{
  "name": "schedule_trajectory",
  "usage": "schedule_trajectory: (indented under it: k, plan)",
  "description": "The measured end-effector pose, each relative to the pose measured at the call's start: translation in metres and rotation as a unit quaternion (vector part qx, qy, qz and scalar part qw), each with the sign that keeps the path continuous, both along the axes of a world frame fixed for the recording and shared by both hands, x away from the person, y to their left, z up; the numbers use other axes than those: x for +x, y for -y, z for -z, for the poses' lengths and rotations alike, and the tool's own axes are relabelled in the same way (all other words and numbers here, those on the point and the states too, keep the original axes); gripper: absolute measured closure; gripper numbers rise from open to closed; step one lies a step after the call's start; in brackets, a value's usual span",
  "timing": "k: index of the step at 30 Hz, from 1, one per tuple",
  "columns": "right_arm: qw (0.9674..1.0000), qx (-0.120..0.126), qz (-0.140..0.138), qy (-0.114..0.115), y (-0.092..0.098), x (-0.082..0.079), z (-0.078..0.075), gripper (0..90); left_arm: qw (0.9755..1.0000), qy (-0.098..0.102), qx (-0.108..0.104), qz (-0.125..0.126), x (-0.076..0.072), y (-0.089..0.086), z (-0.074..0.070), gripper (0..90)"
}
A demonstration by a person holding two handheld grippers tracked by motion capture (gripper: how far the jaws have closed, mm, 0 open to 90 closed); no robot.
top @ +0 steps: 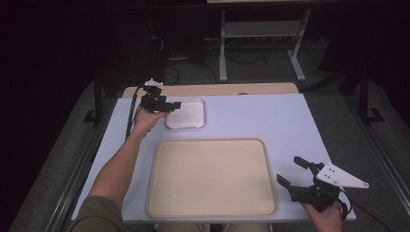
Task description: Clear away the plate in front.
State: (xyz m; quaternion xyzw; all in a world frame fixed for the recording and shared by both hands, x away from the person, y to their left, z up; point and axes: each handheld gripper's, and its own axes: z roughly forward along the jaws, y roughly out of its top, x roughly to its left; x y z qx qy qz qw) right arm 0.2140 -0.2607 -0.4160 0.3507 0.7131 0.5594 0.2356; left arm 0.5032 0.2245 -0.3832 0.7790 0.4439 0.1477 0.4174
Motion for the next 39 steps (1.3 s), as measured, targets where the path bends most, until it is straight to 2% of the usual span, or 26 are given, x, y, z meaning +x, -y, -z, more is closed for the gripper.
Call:
schedule_trajectory:
  k: [1,3,4,6,7,11,14,15,18,22,24,25,26,27,29,30,31,33,36,39]
  plan:
    - [1.0,0.001,0.001,0.0,0.001,0.0,0.0,13.6,0.9999,-0.011,-0.002,-0.008,0.005,0.0,0.005,20.5]
    - [1.0,0.0,0.001,-0.001,0.001,0.0,0.0,13.6,0.9998,-0.017,-0.006,-0.013,0.006,-0.001,0.007,21.7]
    - [1.0,-0.001,0.001,-0.003,0.001,0.001,0.0,13.6,0.9995,-0.027,-0.01,-0.014,0.008,-0.001,0.011,25.6]
    - [1.0,-0.005,0.0,-0.005,0.0,0.001,0.001,13.6,0.999,-0.04,-0.004,-0.02,0.01,-0.001,0.016,27.3]
    - [1.0,-0.008,-0.001,-0.005,0.0,0.001,0.001,13.6,0.9982,-0.049,-0.005,-0.035,0.012,-0.001,0.019,27.9]
    - [0.9999,-0.008,-0.001,-0.006,0.0,0.001,0.001,13.6,0.9974,-0.053,-0.004,-0.049,0.013,-0.002,0.02,30.3]
    - [1.0,-0.007,-0.001,-0.005,-0.001,0.001,0.001,13.6,0.9968,-0.06,0.009,-0.051,0.014,-0.001,0.023,31.1]
    - [1.0,-0.007,-0.002,-0.004,-0.001,0.001,0.001,13.6,0.9967,-0.063,0.01,-0.05,0.014,-0.002,0.024,35.8]
    - [1.0,-0.008,-0.004,-0.004,-0.002,0.001,0.001,13.6,0.9961,-0.07,0.019,-0.05,0.014,-0.001,0.027,36.6]
    - [0.9999,-0.01,-0.005,-0.005,-0.003,0.001,0.001,13.6,0.9951,-0.067,0.029,-0.067,0.015,-0.002,0.028,39.2]
    - [0.9999,-0.01,-0.003,-0.004,-0.003,0.001,0.0,13.6,0.9948,-0.071,0.021,-0.07,0.016,-0.004,0.03,39.0]
    - [0.9999,-0.01,-0.002,-0.003,-0.003,0.001,0.0,13.6,0.9944,-0.068,0.031,-0.075,0.015,-0.006,0.031,38.0]
    - [0.9999,-0.01,-0.001,-0.002,-0.003,0.0,0.0,13.6,0.9944,-0.068,0.031,-0.075,0.015,-0.006,0.031,37.8]
    - [0.9999,-0.01,0.0,-0.001,-0.003,0.0,0.0,13.6,0.9945,-0.071,0.025,-0.073,0.016,-0.007,0.032,36.9]
    - [0.9999,-0.01,0.001,-0.001,-0.003,0.0,0.0,13.6,0.9925,-0.088,0.023,-0.082,0.018,-0.009,0.035,35.9]
    - [0.9999,-0.01,0.001,-0.001,-0.003,0.0,0.0,13.6,0.9925,-0.088,0.023,-0.082,0.018,-0.009,0.035,35.9]
    - [1.0,-0.009,0.0,-0.001,-0.003,0.0,0.0,13.6,0.991,-0.093,0.034,-0.09,0.018,-0.009,0.037,37.9]
    - [1.0,-0.009,0.0,-0.001,-0.004,0.0,-0.001,13.6,0.9908,-0.094,0.034,-0.091,0.018,-0.01,0.038,40.3]
    - [0.9999,-0.012,-0.001,-0.001,-0.005,0.0,-0.001,13.6,0.99,-0.103,0.018,-0.094,0.019,-0.014,0.039,50.6]
    - [0.9999,-0.012,-0.001,-0.001,-0.005,0.0,-0.001,13.6,0.9894,-0.108,0.014,-0.096,0.02,-0.016,0.04,54.2]
